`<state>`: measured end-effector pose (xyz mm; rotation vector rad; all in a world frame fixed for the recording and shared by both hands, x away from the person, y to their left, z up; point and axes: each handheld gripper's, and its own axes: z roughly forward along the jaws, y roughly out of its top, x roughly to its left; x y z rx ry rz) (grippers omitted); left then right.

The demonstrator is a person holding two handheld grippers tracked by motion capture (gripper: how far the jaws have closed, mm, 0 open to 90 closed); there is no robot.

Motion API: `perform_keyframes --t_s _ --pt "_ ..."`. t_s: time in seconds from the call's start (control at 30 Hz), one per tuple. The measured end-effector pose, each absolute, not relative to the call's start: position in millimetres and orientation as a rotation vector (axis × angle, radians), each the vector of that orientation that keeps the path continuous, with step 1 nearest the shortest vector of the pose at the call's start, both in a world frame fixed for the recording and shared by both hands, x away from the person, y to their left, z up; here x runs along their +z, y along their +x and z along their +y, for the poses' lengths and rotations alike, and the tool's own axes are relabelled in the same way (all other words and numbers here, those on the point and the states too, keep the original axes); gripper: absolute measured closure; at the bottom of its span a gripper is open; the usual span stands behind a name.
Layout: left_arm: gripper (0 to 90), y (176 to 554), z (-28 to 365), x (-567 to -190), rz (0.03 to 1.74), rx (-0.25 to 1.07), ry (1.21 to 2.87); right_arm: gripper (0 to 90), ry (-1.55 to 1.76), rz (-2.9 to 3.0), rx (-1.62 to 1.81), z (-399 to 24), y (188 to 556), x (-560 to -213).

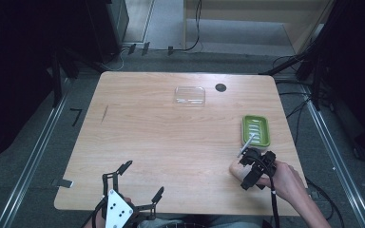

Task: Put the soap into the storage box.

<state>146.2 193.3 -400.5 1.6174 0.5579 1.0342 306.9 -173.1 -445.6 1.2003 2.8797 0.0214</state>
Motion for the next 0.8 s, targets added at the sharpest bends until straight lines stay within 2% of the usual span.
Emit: perform_keyframes --t_s 0.53,0.8 --pt "0.0 146 194 -401 0.558 1.035 1.617 0.0 1.188 2.869 0.020 -160 326 -456" --pt "0.0 146 194 -401 0.555 1.035 1.617 2.8 1.166 2.877 -0.029 -151 331 -463"
